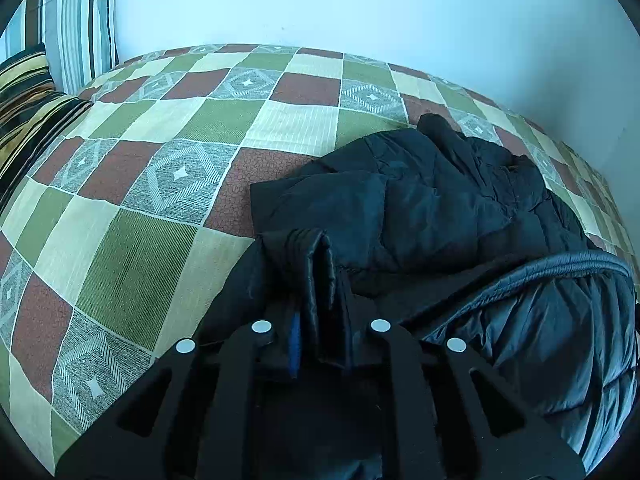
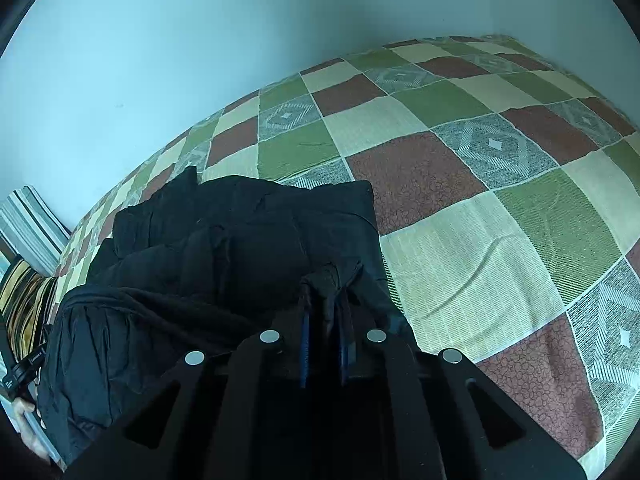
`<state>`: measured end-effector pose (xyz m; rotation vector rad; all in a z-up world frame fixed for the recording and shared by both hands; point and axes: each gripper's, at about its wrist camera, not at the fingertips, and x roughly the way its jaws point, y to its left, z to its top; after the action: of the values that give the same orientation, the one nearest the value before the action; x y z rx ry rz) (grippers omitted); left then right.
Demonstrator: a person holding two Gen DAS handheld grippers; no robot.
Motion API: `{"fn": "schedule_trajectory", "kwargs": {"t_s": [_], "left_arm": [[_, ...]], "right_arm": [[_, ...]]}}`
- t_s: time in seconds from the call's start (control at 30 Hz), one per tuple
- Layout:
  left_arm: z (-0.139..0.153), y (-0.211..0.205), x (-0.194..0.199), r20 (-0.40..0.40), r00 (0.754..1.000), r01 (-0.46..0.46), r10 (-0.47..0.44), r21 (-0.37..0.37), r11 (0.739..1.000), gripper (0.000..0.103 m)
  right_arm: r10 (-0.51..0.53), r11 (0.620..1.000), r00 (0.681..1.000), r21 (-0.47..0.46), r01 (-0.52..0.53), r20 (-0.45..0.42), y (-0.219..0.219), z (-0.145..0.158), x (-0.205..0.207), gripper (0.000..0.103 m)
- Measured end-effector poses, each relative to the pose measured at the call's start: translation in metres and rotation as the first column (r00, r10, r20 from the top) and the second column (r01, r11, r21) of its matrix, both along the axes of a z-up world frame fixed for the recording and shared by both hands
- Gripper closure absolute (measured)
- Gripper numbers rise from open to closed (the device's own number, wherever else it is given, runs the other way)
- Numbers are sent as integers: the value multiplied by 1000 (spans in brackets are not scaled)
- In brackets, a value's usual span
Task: Fold large clothes
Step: 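Lift the hem with both tools and fold it toward the collar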
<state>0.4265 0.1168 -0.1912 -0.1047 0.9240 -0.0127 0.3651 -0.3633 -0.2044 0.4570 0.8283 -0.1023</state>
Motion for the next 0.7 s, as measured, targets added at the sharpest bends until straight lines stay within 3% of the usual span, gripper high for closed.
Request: {"fn": "schedule_trajectory", "kwargs": {"t_s": [0.03, 0.07, 0.1, 0.17, 0.23, 0.37, 0.7], "left_arm": [[3, 1, -2, 7, 1000, 5, -5, -6, 1000, 77], [6, 1, -4, 15, 1000, 7, -6, -9, 1000, 60], [10, 2, -7, 25, 1000, 3, -2, -4, 1000, 42], [23, 5, -16, 62, 998, -1, 0, 16, 1000, 32], [33, 8, -23, 83, 996, 4, -6, 28, 1000, 17], [49, 19, -42, 138, 990, 3, -13, 72, 997, 11], [40, 35, -41, 121, 989, 72, -85, 109, 991, 10]], "right_arm": [[6, 1000, 1000, -6, -6, 3, 1, 3, -2, 86], [13, 1000, 1000, -15, -13, 9, 1, 7, -6, 83], [15, 1000, 1000, -14, -15, 15, 1, 10, -10, 73], [11, 1000, 999, -2, -11, 34, -2, 17, -15, 58], [-1, 1000, 997, -4, 1, 75, -4, 29, -30, 33], [39, 998, 994, -51, -34, 98, -4, 43, -42, 30], [110, 988, 993, -114, -106, 31, -14, 31, -29, 30]]}}
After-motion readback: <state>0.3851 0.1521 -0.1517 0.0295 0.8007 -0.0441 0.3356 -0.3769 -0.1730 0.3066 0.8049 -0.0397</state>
